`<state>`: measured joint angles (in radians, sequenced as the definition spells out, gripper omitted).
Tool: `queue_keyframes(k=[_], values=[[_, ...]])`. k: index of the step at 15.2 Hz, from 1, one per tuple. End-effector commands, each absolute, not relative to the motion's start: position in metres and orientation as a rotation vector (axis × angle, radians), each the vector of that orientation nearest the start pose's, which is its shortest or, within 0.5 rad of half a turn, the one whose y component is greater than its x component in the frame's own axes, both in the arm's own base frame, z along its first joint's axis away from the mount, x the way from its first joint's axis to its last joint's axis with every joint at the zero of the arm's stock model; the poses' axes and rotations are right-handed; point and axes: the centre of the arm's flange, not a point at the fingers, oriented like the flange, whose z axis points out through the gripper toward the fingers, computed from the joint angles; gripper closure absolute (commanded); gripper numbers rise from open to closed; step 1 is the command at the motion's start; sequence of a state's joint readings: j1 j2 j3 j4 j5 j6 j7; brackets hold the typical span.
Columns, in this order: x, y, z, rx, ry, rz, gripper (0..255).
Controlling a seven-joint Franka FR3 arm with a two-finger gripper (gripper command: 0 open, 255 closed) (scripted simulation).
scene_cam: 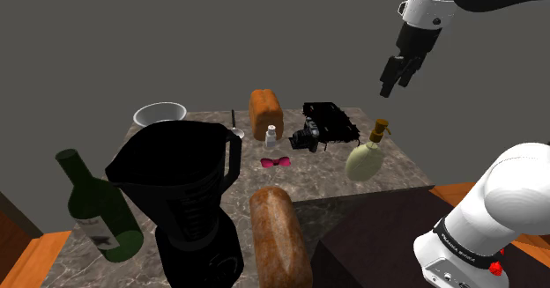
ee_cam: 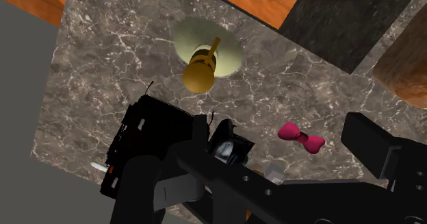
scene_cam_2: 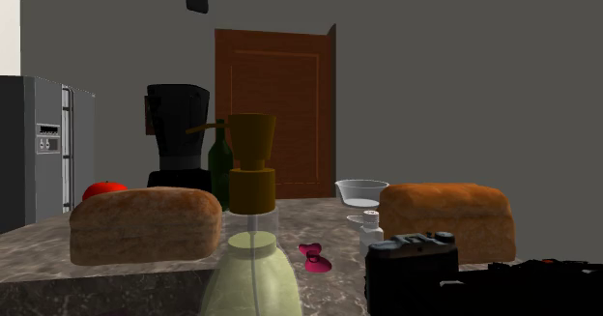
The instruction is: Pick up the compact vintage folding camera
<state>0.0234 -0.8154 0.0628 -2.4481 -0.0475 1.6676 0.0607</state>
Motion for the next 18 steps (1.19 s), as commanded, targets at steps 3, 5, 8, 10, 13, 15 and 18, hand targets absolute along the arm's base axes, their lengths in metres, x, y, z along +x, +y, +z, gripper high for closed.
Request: queue_keyframes(k=[3,5,8,10,13,15,18], values=[[0.323,0.028,0.544,-3.238,0.008,-0.066,0],[0.341,0.028,0.524,-3.245,0.032,-0.067,0],[0.367,0.029,0.494,-3.254,0.069,-0.07,0],[0.384,0.029,0.475,-3.26,0.093,-0.071,0],[0.411,0.028,0.445,-3.268,0.13,-0.074,0],[0.428,0.027,0.425,-3.274,0.155,-0.075,0],[0.454,0.025,0.395,-3.282,0.193,-0.078,0]])
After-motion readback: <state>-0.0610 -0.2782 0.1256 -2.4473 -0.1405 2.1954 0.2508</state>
